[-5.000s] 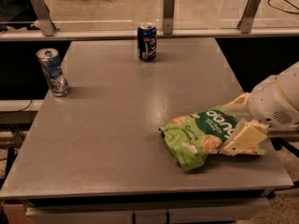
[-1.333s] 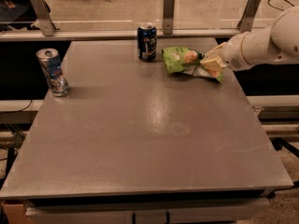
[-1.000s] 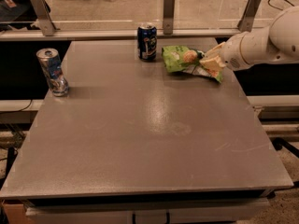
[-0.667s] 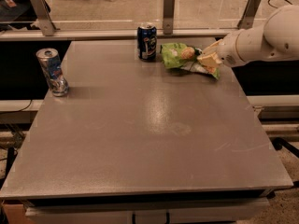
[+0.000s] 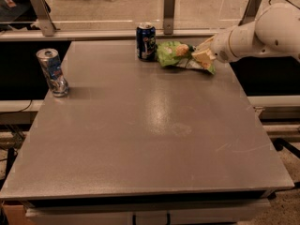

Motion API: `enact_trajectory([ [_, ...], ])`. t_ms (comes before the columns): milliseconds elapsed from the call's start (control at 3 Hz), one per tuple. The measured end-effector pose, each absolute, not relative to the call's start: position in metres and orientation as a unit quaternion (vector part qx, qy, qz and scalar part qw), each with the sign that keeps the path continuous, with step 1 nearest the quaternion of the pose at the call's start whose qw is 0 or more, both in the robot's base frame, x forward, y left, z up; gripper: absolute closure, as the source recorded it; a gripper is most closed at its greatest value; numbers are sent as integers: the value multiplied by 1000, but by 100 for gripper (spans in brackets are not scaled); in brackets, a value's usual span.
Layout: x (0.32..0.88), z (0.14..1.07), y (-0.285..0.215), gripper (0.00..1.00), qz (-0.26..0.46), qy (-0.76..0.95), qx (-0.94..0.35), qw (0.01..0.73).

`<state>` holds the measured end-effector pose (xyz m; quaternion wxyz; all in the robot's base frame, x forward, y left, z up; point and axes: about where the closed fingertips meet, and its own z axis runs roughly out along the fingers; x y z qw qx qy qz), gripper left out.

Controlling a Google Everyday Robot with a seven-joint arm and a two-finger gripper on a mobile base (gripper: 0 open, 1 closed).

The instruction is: Move green rice chip bag near pepsi can

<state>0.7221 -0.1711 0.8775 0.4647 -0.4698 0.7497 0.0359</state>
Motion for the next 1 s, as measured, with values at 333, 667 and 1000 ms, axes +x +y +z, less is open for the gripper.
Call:
enact_trajectory([
  [333,722,882,-165,12,38,744,-474,470],
  [667,720,888,-159,0,38,737,-479,476],
  [1000,711,902,-159,0,33,726,-488,483],
])
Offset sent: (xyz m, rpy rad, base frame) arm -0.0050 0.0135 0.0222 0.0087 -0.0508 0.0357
